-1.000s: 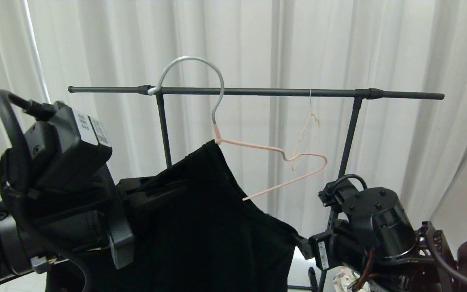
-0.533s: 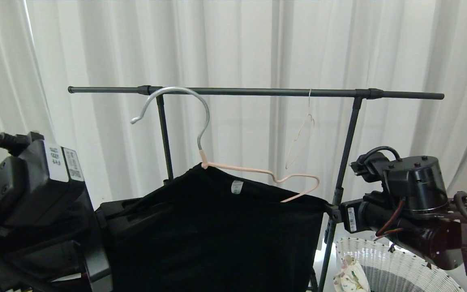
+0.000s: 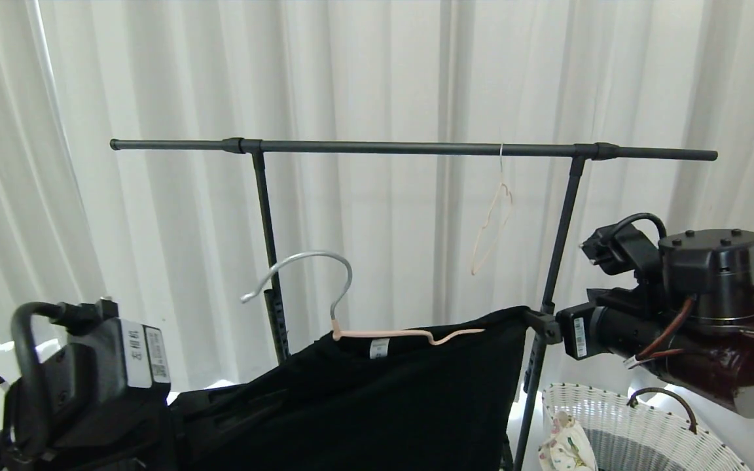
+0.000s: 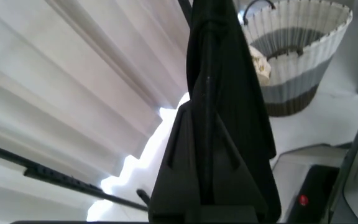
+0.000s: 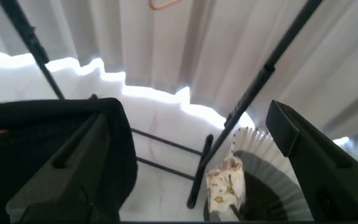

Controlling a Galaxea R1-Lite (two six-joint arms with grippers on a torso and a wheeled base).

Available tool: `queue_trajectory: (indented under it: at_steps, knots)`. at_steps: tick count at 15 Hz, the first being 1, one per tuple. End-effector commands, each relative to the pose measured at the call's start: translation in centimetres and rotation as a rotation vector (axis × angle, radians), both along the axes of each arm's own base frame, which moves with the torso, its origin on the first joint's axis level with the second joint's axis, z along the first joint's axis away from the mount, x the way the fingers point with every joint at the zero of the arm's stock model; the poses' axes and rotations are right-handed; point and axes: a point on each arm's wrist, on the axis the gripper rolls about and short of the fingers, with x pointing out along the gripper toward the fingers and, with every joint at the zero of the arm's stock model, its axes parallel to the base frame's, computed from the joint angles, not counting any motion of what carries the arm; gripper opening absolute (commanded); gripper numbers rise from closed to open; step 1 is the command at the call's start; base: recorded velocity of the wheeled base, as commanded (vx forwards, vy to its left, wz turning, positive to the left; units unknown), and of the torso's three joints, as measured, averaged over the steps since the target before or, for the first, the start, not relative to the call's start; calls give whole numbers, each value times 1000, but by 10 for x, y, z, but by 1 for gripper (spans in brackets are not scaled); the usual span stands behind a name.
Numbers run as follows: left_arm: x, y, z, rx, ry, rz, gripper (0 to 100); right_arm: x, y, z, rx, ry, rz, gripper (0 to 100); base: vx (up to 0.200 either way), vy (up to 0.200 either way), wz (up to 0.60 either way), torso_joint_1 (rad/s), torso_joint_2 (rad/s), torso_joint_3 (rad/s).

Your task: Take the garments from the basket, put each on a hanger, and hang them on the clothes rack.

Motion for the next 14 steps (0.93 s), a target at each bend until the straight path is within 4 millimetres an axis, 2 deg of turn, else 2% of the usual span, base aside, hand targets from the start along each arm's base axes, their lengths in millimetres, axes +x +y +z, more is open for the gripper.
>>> queue_trajectory:
  at_steps: [1, 3, 5, 8, 10, 14]
  knots:
    - [13, -10, -16, 55, 82, 2, 0, -12, -11, 22, 33, -69, 56, 100, 0, 0, 0, 0, 0, 0]
    - [18, -13, -21, 74, 112, 3, 0, -19, -14, 29, 40, -96, 91, 100, 0, 0, 0, 0, 0, 0]
    - [24, -18, -18, 67, 108, 1, 0, -32, -22, 39, 73, -56, 235, 100, 0, 0, 0, 0, 0, 0]
    - [22, -16, -15, 58, 98, 5, 0, -23, -41, 46, -8, 113, 293, 100, 0, 0, 0, 0, 0, 0]
    - [20, -15, -12, 49, 83, 3, 0, -17, -40, 46, -43, 86, 347, 100, 0, 0, 0, 0, 0, 0]
    - [15, -14, -8, 14, 76, -78, 0, -40, -16, 45, -162, 8, 626, 100, 0, 0, 0, 0, 0, 0]
